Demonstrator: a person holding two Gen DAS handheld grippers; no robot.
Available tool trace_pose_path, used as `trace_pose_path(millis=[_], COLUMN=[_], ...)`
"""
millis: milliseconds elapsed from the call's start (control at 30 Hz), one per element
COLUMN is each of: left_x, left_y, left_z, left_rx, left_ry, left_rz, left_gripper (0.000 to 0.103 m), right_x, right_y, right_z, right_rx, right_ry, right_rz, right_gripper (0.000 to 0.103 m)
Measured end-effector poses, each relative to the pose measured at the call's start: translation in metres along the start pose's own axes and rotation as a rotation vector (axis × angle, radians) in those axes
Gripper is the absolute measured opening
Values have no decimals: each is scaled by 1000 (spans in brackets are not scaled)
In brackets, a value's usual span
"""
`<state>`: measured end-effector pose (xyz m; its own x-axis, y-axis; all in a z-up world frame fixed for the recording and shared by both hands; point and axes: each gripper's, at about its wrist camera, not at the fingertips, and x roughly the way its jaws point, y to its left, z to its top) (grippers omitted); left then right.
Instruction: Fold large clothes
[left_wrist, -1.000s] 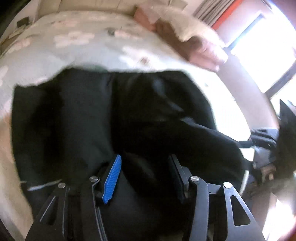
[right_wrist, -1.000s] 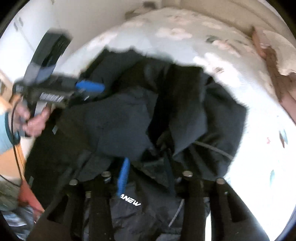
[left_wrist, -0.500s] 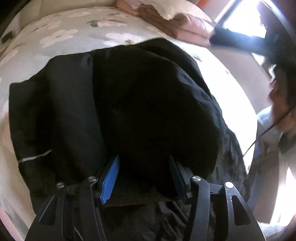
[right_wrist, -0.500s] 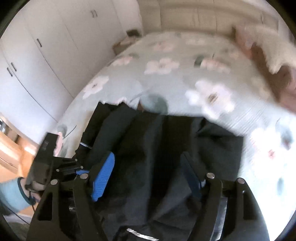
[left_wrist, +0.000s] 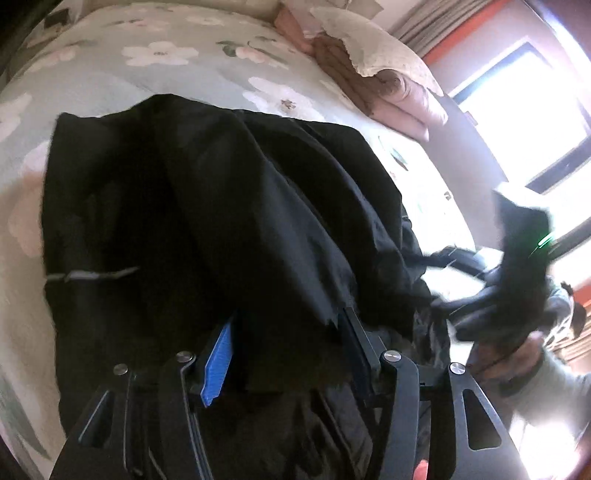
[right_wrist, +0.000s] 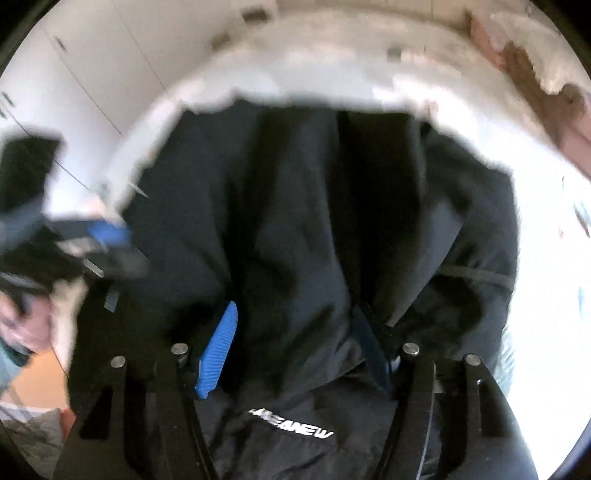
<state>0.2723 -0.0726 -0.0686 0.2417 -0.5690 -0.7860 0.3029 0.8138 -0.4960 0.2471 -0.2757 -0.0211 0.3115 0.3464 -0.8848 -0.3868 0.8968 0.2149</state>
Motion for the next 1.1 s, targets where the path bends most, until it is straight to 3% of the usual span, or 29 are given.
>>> trace_pose_path(millis=[100, 167, 233, 267, 367, 500, 600, 667, 767, 867, 967, 1100], left_x=[1, 15, 30, 33, 36, 27, -4, -38, -100, -147, -192, -220], left_y=[5, 9, 9, 6, -2, -5, -7, -14, -34, -47, -58, -39], left_z=[-12, -18, -26, -30, -44, -58, -75, -93, -132, -169, -207, -249], left_rx=[-30, -20, 31, 61, 146, 155, 139, 147, 137, 92, 89, 22], left_ry=[-26, -20, -31, -45, -119, -197, -254, -327, -419, -439, -468, -471], left_rz=[13, 70, 122, 136, 177, 167, 72, 42, 89, 122, 164, 250], left_gripper=[57, 56, 56, 56, 57, 57, 57, 57, 57, 62, 69, 73], right_x=[-19, 4, 46, 60, 59, 47, 15, -23, -81, -144, -195, -210], right_y=[5, 12, 13, 11, 6, 4, 2, 7, 20, 38, 62, 65], right_z=[13, 8, -8, -19, -32, -39, -51, -67, -93, -126, -160, -197], right_rx=[-10, -48, -77, -77, -64, -41, 0, 41, 84, 113, 77, 116], right_ry=[-114, -89, 2, 17, -62, -111, -170, -257, -351, -430, -507, -513], right_rz=[32, -25, -87, -91, -73, -61, -26, -30, -72, -67, -163, -222], right_gripper=[69, 69, 56, 56, 56, 57, 57, 58, 58, 58, 68, 72])
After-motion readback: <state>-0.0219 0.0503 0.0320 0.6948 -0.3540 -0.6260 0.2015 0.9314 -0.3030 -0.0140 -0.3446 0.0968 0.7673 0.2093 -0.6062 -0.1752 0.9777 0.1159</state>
